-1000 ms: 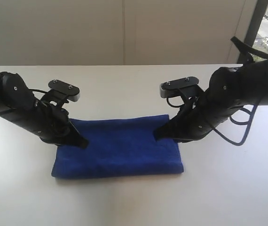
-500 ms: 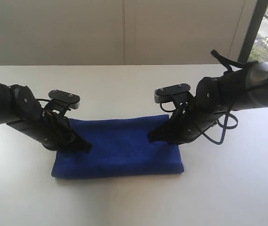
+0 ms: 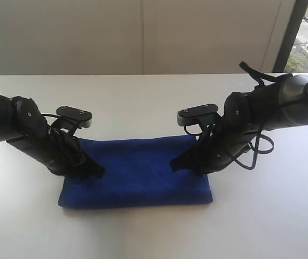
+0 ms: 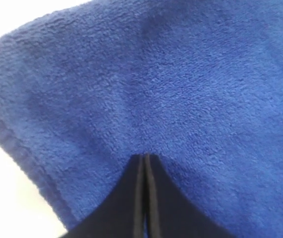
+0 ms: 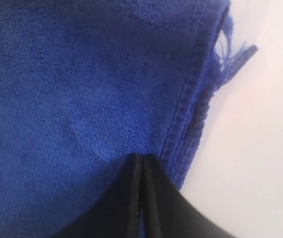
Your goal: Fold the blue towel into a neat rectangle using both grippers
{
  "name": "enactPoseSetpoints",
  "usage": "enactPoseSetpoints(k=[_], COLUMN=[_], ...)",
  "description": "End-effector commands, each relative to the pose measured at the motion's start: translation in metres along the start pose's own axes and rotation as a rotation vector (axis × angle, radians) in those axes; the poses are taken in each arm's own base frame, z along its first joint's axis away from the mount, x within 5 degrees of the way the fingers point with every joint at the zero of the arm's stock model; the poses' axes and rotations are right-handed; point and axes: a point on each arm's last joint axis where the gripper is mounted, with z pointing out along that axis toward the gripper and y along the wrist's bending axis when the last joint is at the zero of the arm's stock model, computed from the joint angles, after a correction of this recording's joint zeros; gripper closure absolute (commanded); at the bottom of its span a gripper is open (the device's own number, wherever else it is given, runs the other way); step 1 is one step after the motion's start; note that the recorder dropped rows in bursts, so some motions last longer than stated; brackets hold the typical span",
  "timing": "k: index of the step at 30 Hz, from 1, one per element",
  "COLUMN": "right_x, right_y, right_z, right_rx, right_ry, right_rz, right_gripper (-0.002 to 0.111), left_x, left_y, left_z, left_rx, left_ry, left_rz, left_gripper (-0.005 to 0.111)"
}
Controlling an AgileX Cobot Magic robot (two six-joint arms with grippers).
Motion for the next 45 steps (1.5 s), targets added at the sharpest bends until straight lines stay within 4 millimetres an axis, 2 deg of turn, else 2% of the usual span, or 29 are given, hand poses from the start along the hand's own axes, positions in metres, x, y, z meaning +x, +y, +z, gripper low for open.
enactPoseSetpoints(k=[1, 7, 11, 14, 16, 19, 20, 22, 24, 28, 30, 33, 37, 42, 45], right_x=[0.02, 0.022, 0.019, 0.016, 0.013, 0.005, 0.004, 0.003, 0.005, 0.007, 0.016, 0.045, 0.072, 0.098, 0.121], right_y=[0.003, 0.003, 0.003, 0.004, 0.005, 0.007, 0.006, 0.002, -0.01, -0.024, -0.034, -0.05, -0.061, -0.054, -0.045], right_z=[-0.002, -0.006, -0.006, -0.013, -0.024, -0.058, -0.063, -0.078, -0.097, -0.114, -0.123, -0.135, -0.156, -0.186, -0.211], right_rx=[-0.004, -0.001, 0.002, 0.001, -0.002, -0.008, -0.008, -0.006, 0.004, 0.02, 0.034, 0.068, 0.104, 0.123, 0.134], right_ry=[0.054, 0.031, 0.0, -0.028, -0.061, -0.165, -0.177, -0.198, -0.211, -0.233, -0.252, -0.274, -0.333, -0.462, -0.597], right_rz=[0.007, 0.009, 0.011, 0.014, 0.011, 0.003, 0.004, 0.024, 0.062, 0.117, 0.159, 0.224, 0.28, 0.276, 0.256], right_gripper=[0.108, 0.108, 0.108, 0.108, 0.108, 0.108, 0.108, 0.108, 0.108, 0.108, 0.108, 0.108, 0.108, 0.108, 0.108], left_x=[0.012, 0.017, 0.013, 0.009, 0.005, -0.003, -0.005, -0.005, 0.0, 0.004, 0.008, 0.029, 0.057, 0.079, 0.099], left_y=[-0.004, -0.005, -0.005, -0.006, -0.007, -0.009, -0.007, 0.0, 0.016, 0.03, 0.038, 0.05, 0.051, 0.035, 0.024], left_z=[0.002, 0.0, -0.006, -0.014, -0.023, -0.045, -0.049, -0.059, -0.076, -0.099, -0.115, -0.14, -0.157, -0.178, -0.188], left_rx=[0.034, 0.034, 0.025, 0.019, 0.018, 0.011, 0.007, 0.006, 0.006, 0.001, -0.012, -0.062, -0.113, -0.13, -0.14], left_ry=[0.076, 0.084, 0.049, 0.013, -0.016, -0.096, -0.11, -0.121, -0.103, -0.111, -0.14, -0.202, -0.239, -0.319, -0.37], left_rz=[-0.022, -0.024, -0.021, -0.016, -0.013, -0.046, -0.066, -0.143, -0.21, -0.27, -0.305, -0.382, -0.396, -0.371, -0.357], left_gripper=[0.107, 0.107, 0.107, 0.107, 0.107, 0.107, 0.107, 0.107, 0.107, 0.107, 0.107, 0.107, 0.107, 0.107, 0.107])
